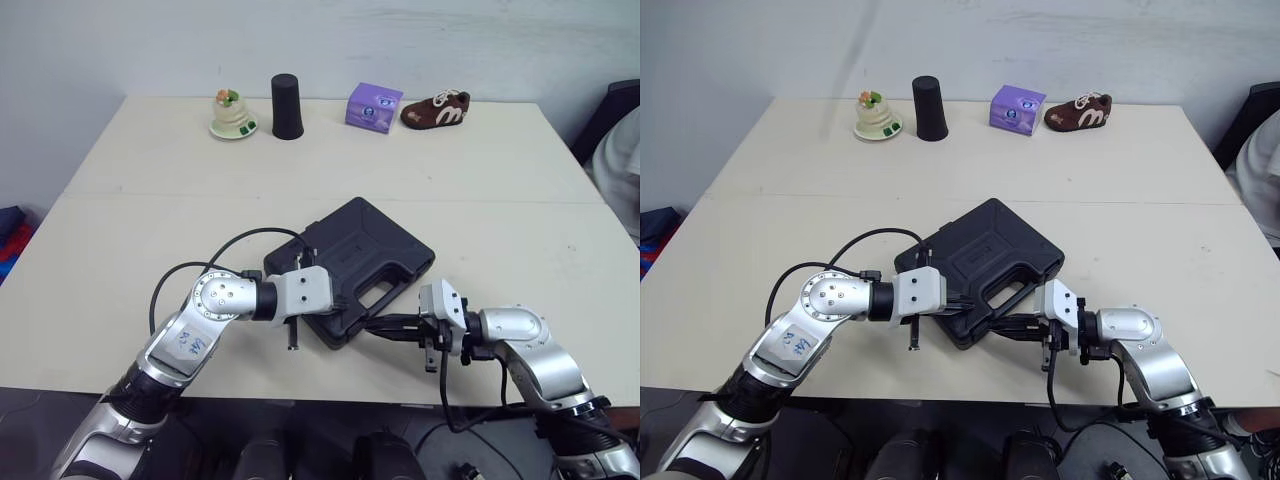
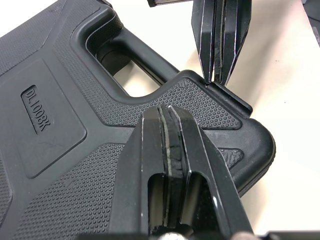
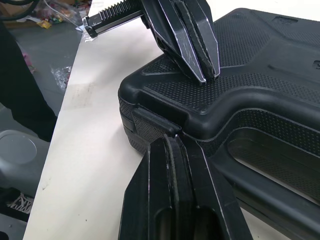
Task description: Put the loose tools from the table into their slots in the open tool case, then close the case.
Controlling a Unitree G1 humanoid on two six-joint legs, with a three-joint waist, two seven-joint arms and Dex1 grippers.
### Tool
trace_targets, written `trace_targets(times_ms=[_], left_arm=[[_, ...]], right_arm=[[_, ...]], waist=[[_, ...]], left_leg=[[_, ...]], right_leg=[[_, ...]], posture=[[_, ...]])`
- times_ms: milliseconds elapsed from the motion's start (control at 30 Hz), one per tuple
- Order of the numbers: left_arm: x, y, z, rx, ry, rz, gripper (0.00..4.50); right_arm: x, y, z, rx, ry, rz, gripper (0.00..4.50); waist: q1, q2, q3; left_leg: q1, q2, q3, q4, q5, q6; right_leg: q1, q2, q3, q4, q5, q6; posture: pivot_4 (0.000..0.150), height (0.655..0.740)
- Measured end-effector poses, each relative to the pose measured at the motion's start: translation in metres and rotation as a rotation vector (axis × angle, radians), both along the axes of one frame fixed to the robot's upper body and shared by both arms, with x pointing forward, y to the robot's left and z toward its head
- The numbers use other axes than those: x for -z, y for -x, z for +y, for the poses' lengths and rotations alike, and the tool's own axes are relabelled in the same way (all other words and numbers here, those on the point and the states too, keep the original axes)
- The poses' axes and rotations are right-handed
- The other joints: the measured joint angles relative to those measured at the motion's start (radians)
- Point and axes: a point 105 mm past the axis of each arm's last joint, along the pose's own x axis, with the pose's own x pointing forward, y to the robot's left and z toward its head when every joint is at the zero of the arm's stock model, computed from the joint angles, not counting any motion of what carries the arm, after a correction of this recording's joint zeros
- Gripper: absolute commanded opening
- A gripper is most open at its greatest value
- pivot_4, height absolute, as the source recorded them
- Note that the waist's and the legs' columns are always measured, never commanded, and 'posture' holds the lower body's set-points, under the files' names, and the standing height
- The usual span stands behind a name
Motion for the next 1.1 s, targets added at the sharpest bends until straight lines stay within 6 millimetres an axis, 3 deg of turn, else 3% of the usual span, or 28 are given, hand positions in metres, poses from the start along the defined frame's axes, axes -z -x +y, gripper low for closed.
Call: trace_targets(times_ms=[333, 567, 900, 1000, 1067, 1100], left_arm=[[0.000, 0.001, -0.001, 0.006, 0.002, 0.005, 0.06], [0.000, 0.001, -0.001, 0.006, 0.003, 0.006, 0.06], [0.000, 0.002, 0.000, 0.012, 0.015, 0.005, 0.06], [-0.005, 0.001, 0.006, 0.003, 0.067, -0.007, 0.06], [-0.011, -0.001, 0.015, -0.026, 0.122, -0.027, 0.06], [-0.017, -0.008, 0.024, -0.070, 0.147, -0.053, 0.01]], right_arm=[[0.002, 0.020, -0.018, -0.021, 0.053, 0.042, 0.00], [0.003, 0.022, 0.004, -0.030, -0.042, 0.020, 0.00], [-0.001, 0.015, 0.020, -0.036, -0.088, -0.033, 0.00], [-0.002, 0.015, 0.011, -0.027, -0.062, -0.027, 0.00], [-0.009, 0.011, -0.011, 0.017, -0.021, -0.031, 0.00], [-0.017, 0.008, -0.023, 0.045, 0.002, -0.054, 0.32]], waist=[[0.004, 0.000, 0.000], [0.004, 0.000, 0.000], [0.004, 0.000, 0.000], [0.002, 0.001, 0.002], [0.003, 0.001, 0.006], [0.003, 0.001, 0.009]], left_leg=[[0.000, 0.000, 0.000, -0.001, -0.002, -0.002], [0.000, 0.001, 0.000, -0.002, -0.004, -0.005], [0.000, 0.001, 0.001, -0.006, -0.004, -0.005], [-0.001, 0.001, 0.002, -0.008, -0.002, -0.002], [-0.002, 0.001, 0.003, -0.009, 0.000, 0.000], [-0.005, 0.001, 0.001, -0.009, 0.001, -0.001]], right_leg=[[0.000, 0.000, 0.000, -0.002, 0.000, 0.000], [0.000, 0.000, 0.000, -0.003, 0.000, 0.000], [0.000, 0.000, 0.000, -0.006, 0.000, -0.001], [-0.001, 0.000, 0.000, -0.007, 0.000, -0.001], [-0.003, 0.000, -0.001, -0.008, 0.000, -0.001], [-0.005, 0.001, -0.002, -0.008, 0.000, -0.001]], posture=[[0.150, 0.7400], [0.150, 0.7400], [0.150, 0.7400], [0.150, 0.7400], [0.150, 0.7400], [0.150, 0.7400]])
